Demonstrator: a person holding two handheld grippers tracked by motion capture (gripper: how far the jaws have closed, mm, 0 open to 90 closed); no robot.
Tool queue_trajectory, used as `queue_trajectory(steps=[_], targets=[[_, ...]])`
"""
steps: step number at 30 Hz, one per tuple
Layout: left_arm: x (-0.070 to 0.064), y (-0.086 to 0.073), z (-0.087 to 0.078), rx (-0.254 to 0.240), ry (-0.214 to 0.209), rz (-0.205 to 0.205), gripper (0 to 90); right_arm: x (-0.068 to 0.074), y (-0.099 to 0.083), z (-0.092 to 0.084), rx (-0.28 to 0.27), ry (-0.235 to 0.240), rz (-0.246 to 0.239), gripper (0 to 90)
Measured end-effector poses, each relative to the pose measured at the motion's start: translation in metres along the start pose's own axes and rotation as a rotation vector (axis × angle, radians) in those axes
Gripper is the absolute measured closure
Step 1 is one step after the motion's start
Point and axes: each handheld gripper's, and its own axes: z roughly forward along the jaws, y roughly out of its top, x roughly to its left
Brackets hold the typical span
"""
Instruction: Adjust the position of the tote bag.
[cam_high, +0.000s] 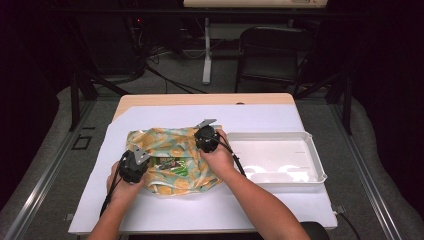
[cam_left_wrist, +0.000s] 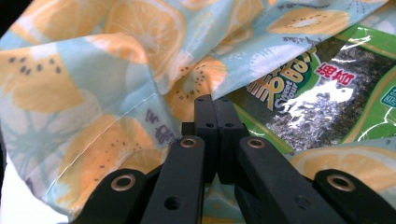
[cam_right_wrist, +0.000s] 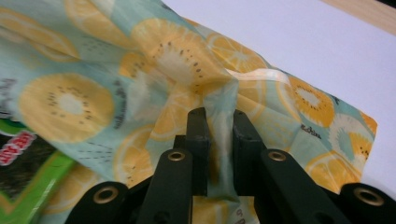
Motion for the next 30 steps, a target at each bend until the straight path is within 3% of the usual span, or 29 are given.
queue_trajectory(steps=[8,21,30], targets=[[0.002,0.0,-0.001,-0.001,-0.005,-0.016,90.0,-0.008,0.0,0.004,0.04,-0.026,0.024,81.5],[0.002,0.0,-0.001,-0.005,-0.007,-0.021,90.0,-0.003,0.004,-0.015,-0.038,0.035,0.041,73.0],[0.004,0.0,-0.001,-0.011,-0.018,-0.034,90.0,0.005,0.01,-0.038,-0.094,0.058,-0.003,64.8]])
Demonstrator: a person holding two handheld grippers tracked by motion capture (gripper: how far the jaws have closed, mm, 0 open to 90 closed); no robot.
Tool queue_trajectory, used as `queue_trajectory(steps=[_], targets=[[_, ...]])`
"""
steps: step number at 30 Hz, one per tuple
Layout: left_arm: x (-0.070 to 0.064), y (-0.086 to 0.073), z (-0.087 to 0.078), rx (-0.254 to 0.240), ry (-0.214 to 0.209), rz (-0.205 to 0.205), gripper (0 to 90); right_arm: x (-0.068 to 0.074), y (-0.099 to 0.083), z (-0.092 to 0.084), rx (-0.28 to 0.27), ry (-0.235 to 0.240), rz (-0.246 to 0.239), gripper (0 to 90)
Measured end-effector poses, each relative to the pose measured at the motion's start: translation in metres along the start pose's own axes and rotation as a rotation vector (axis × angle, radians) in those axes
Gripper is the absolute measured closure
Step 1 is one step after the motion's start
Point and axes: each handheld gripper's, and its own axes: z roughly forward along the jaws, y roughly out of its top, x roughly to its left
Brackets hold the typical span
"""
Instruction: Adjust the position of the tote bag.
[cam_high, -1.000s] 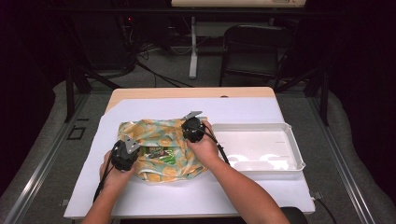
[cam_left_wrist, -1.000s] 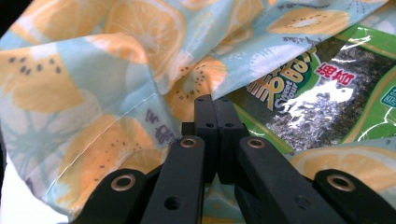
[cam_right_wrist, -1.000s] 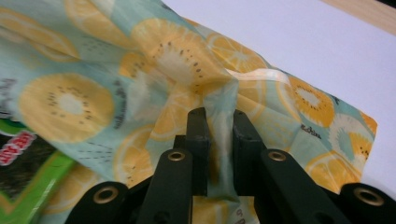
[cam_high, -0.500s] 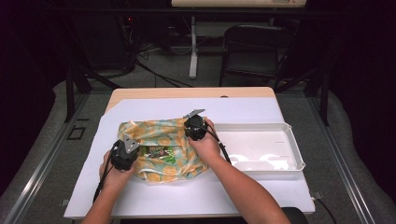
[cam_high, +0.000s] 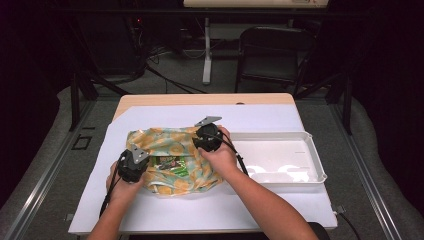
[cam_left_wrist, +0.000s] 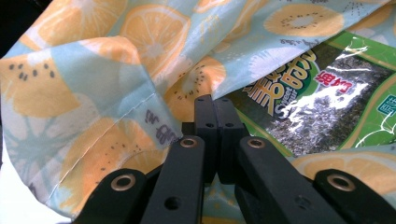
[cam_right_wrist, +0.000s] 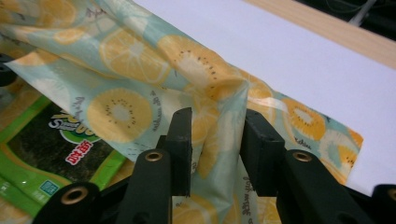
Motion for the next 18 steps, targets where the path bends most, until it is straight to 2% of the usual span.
queue_trajectory(steps=[7,18], targets=[[0.001,0.001,0.001,-0.009,-0.011,-0.02,90.0,0.005,0.005,-0.018,-0.052,0.013,-0.019,63.3],[0.001,0.003,0.003,-0.012,-0.017,-0.02,90.0,0.012,0.013,-0.041,-0.105,0.049,-0.032,61.1]])
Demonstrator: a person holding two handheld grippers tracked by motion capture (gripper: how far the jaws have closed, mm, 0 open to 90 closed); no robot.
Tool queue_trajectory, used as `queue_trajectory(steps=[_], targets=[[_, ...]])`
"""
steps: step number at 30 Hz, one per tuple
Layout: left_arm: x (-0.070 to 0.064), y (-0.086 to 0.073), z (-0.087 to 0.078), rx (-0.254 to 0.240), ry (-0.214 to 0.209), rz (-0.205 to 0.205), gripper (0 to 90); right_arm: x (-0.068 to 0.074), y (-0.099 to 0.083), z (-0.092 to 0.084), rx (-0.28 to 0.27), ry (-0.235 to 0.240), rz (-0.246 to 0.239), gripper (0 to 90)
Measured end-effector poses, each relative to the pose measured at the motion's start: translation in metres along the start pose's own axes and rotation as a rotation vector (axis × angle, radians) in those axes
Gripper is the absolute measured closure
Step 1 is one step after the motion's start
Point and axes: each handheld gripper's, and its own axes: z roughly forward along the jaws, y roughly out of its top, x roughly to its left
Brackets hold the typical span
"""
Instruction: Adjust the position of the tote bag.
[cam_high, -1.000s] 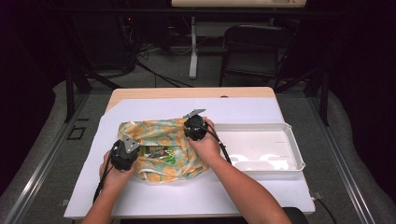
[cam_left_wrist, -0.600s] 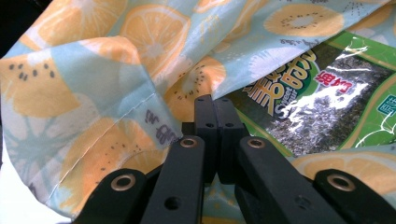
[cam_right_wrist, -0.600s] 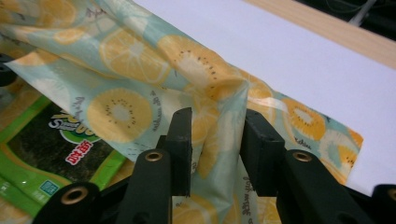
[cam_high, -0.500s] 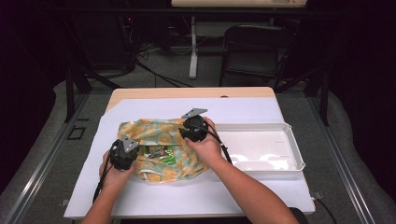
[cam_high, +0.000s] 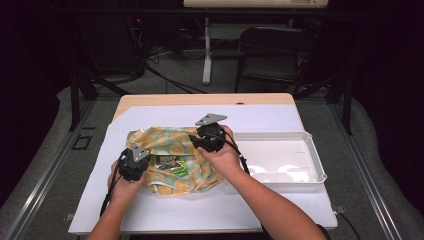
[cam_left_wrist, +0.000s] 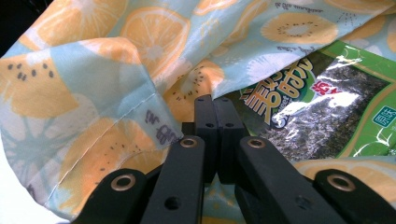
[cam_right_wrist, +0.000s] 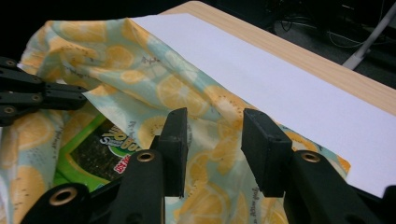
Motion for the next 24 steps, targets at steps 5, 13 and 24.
queue_trajectory(steps=[5,13,24], targets=[[0.0,0.0,0.0,-0.007,0.003,-0.004,90.0,0.009,0.0,0.001,0.003,0.022,-0.011,61.1],[0.001,0.0,-0.002,-0.006,-0.005,-0.005,90.0,0.032,-0.013,0.023,0.064,0.045,-0.035,63.6],[0.003,0.001,-0.002,-0.014,-0.015,-0.024,90.0,0.037,-0.036,0.053,0.212,-0.023,-0.082,69.9]])
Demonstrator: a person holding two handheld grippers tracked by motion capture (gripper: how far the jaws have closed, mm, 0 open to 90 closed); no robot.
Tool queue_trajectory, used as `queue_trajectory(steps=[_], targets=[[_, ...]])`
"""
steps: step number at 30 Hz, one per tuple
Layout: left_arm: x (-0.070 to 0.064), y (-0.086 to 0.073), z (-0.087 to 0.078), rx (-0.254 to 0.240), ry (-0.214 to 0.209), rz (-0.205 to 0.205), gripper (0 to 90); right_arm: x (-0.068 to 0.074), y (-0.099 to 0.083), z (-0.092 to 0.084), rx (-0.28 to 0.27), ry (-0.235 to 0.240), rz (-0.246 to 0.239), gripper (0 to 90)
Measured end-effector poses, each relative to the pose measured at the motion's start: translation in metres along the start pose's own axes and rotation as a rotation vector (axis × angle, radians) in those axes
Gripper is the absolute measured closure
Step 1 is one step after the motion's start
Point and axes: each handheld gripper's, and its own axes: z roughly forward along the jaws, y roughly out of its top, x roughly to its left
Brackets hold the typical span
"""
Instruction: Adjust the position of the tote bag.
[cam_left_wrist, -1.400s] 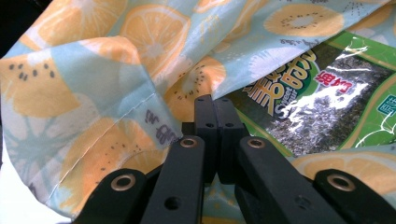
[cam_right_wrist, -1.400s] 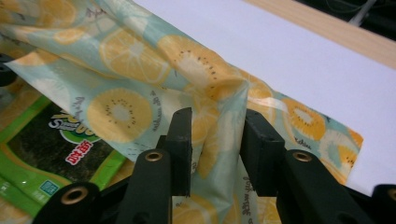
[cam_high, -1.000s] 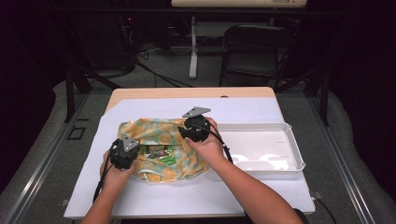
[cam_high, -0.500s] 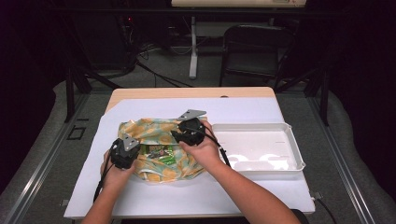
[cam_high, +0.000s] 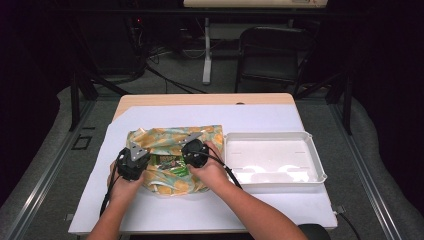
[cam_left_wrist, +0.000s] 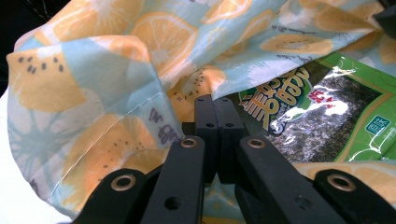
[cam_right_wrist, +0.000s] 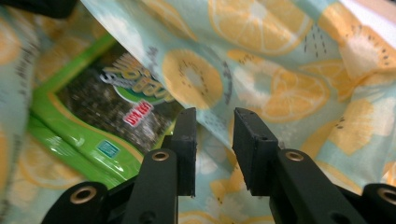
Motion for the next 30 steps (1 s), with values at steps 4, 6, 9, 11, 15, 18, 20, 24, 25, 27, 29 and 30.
queue_trajectory(steps=[4,6,9,11,15,18,20,24,25,27,29,30], targets=[[0.0,0.0,0.0,-0.003,-0.001,-0.002,90.0,0.0,-0.002,0.007,0.023,-0.005,-0.003,69.0],[0.0,0.0,0.0,-0.002,0.0,-0.002,90.0,0.001,-0.003,0.009,0.036,-0.015,-0.019,68.6],[0.0,0.0,0.0,-0.007,0.001,-0.005,90.0,0.002,-0.005,0.014,0.046,-0.026,-0.027,66.9],[0.0,0.0,0.0,-0.007,0.001,-0.005,90.0,0.001,-0.005,0.016,0.061,-0.038,-0.044,66.1],[-0.001,0.0,0.0,-0.011,-0.002,-0.01,90.0,0.0,-0.006,0.02,0.068,-0.056,-0.052,64.7],[-0.001,0.001,0.0,-0.014,-0.002,-0.009,90.0,0.001,-0.006,0.022,0.078,-0.054,-0.056,64.5],[0.0,0.001,0.0,-0.01,-0.003,-0.009,90.0,0.001,-0.007,0.024,0.076,-0.06,-0.058,64.2],[0.0,0.001,0.0,-0.011,-0.004,-0.014,90.0,0.003,-0.008,0.027,0.088,-0.064,-0.085,63.5],[0.0,0.001,0.001,-0.01,-0.004,-0.015,90.0,0.005,-0.008,0.027,0.081,-0.073,-0.09,63.5],[-0.001,0.001,0.001,-0.011,-0.005,-0.012,90.0,0.005,-0.008,0.027,0.079,-0.079,-0.092,63.4],[-0.001,0.001,0.001,-0.01,-0.005,-0.01,90.0,0.003,-0.007,0.028,0.075,-0.084,-0.085,65.2],[-0.001,0.001,0.001,-0.01,-0.006,-0.01,90.0,0.002,-0.007,0.029,0.072,-0.084,-0.077,67.8]])
